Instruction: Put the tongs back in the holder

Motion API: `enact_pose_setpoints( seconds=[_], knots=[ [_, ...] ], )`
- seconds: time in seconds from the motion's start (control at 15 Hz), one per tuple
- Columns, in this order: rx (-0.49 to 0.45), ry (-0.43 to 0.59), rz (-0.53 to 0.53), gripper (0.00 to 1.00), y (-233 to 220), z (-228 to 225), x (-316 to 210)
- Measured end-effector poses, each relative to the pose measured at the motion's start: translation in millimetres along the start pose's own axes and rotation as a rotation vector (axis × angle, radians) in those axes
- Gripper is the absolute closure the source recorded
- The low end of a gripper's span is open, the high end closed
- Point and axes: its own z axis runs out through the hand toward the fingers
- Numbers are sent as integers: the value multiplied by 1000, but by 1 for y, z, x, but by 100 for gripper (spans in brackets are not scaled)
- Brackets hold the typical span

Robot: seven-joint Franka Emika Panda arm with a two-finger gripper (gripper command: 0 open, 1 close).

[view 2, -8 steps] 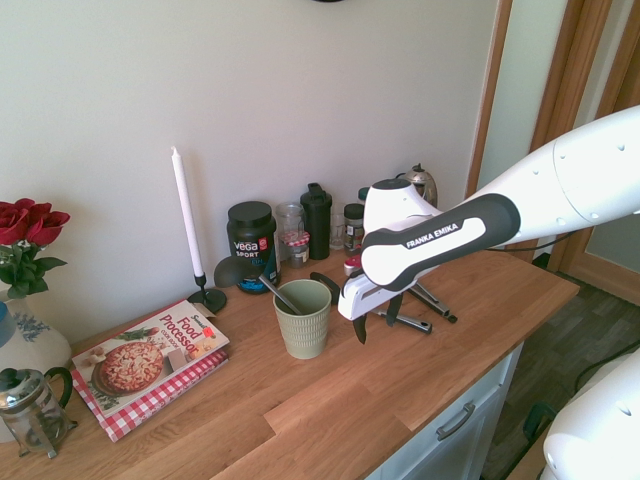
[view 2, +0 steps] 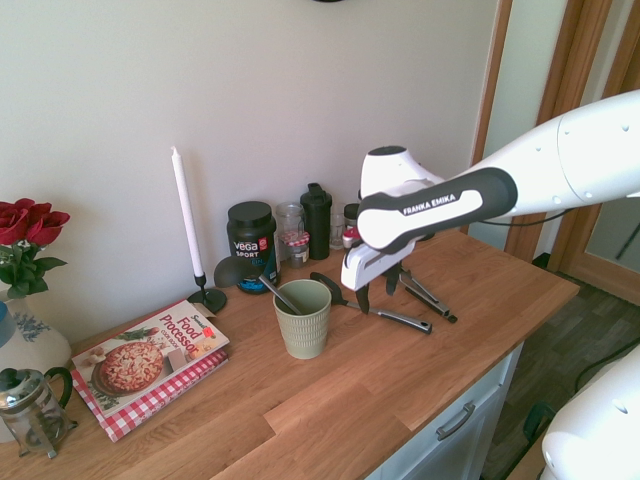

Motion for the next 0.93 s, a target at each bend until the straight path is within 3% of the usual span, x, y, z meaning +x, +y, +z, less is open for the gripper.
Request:
enact_pose_setpoints(
  seconds=[0.27,0.47,0.73,0.8,0.93],
  knots=[
    [2,15,-13,0,26,-8,89],
    [-10,0,-5,0,38,18,140],
    [-23,10,8,0,42,66,166],
    [-25,12,6,100,42,73,169],
    [-26,13,-8,100,43,86,173]
  ],
)
